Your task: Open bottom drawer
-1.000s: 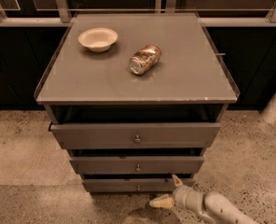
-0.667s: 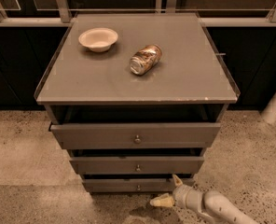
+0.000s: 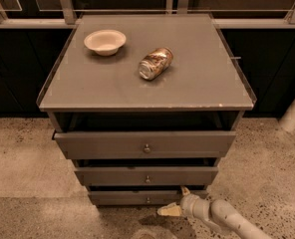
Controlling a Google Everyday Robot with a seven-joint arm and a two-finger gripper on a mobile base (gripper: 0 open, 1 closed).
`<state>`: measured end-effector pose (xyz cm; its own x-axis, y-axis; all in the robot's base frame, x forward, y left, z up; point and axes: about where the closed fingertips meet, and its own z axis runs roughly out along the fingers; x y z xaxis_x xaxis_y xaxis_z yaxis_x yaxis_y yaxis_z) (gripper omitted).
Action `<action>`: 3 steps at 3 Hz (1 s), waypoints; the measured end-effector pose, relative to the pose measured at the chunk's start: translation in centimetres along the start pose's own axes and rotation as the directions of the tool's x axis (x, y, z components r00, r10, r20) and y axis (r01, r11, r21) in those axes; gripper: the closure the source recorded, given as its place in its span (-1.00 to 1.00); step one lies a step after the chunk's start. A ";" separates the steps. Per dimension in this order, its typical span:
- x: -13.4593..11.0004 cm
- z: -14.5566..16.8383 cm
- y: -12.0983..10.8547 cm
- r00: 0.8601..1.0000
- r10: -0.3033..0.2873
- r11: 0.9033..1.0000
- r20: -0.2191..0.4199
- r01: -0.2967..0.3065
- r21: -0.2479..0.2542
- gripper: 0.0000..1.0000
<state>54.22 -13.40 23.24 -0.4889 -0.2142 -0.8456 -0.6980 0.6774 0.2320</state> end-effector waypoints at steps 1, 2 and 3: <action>0.4 1.8 -1.2 1.000 -0.003 1.000 0.001 0.003 -0.002 -1.00; 0.6 3.7 -2.2 1.000 -0.018 1.000 -0.010 0.018 -0.011 -1.00; 0.6 6.3 -3.5 0.998 -0.052 0.999 -0.047 0.051 -0.019 -1.00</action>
Offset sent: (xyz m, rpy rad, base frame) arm 0.0531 0.0138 -0.0422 -0.0310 -0.0068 0.0371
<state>59.62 -11.45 18.88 -0.4760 -0.2816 -0.8332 -0.7321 0.6518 0.1979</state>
